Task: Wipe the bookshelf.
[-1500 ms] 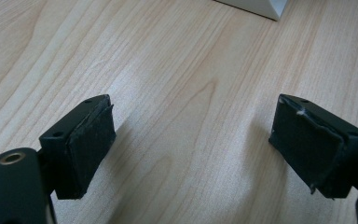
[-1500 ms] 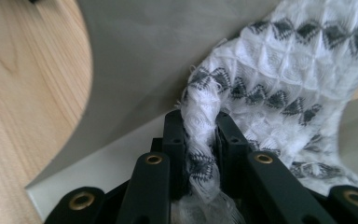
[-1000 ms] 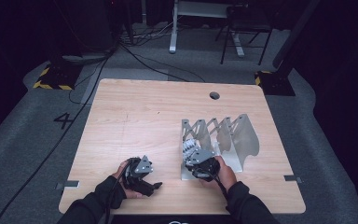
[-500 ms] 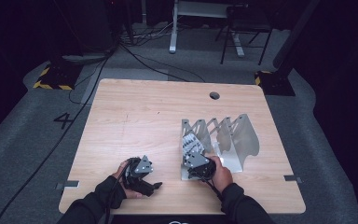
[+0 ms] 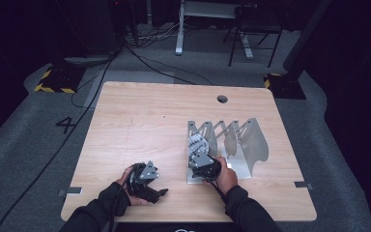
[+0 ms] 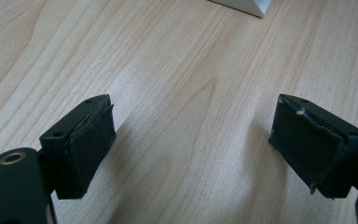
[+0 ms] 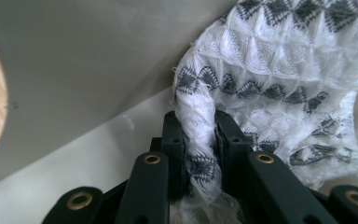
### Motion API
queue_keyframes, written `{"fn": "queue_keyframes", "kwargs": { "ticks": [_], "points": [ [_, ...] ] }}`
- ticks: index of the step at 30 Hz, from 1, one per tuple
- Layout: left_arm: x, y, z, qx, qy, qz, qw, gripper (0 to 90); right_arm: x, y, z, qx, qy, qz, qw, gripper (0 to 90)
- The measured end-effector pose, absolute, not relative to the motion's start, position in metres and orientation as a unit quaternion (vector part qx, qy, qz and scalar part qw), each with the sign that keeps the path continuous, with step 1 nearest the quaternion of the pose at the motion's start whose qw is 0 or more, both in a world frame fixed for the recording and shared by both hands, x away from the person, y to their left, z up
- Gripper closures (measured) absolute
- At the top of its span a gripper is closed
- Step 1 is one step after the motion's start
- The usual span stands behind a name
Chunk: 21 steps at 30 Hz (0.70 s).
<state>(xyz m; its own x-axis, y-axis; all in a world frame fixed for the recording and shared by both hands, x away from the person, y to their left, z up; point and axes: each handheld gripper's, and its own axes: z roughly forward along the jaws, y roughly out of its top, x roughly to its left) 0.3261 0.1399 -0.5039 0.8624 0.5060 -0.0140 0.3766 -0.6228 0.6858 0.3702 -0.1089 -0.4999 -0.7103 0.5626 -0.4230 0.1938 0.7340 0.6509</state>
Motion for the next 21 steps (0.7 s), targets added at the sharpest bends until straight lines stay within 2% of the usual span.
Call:
{"fn": "queue_keyframes", "kwargs": {
  "ticks": [3, 11, 17, 21],
  "points": [
    [0.326, 0.14, -0.504, 0.896, 0.246, 0.091, 0.358, 13.9, 0.37, -0.111, -0.498, 0.216, 0.881, 0.301, 0.295, 76.8],
    [0.326, 0.14, -0.504, 0.896, 0.246, 0.091, 0.358, 13.9, 0.355, -0.129, -0.483, 0.156, 0.927, 0.303, 0.155, 75.3],
    [0.326, 0.14, -0.504, 0.896, 0.245, 0.092, 0.358, 13.9, 0.339, -0.133, -0.481, 0.144, 0.933, 0.296, 0.146, 75.4],
    [0.326, 0.14, -0.504, 0.896, 0.246, 0.091, 0.358, 13.9, 0.333, -0.13, -0.48, 0.145, 0.932, 0.284, 0.175, 75.6]
  ]
}}
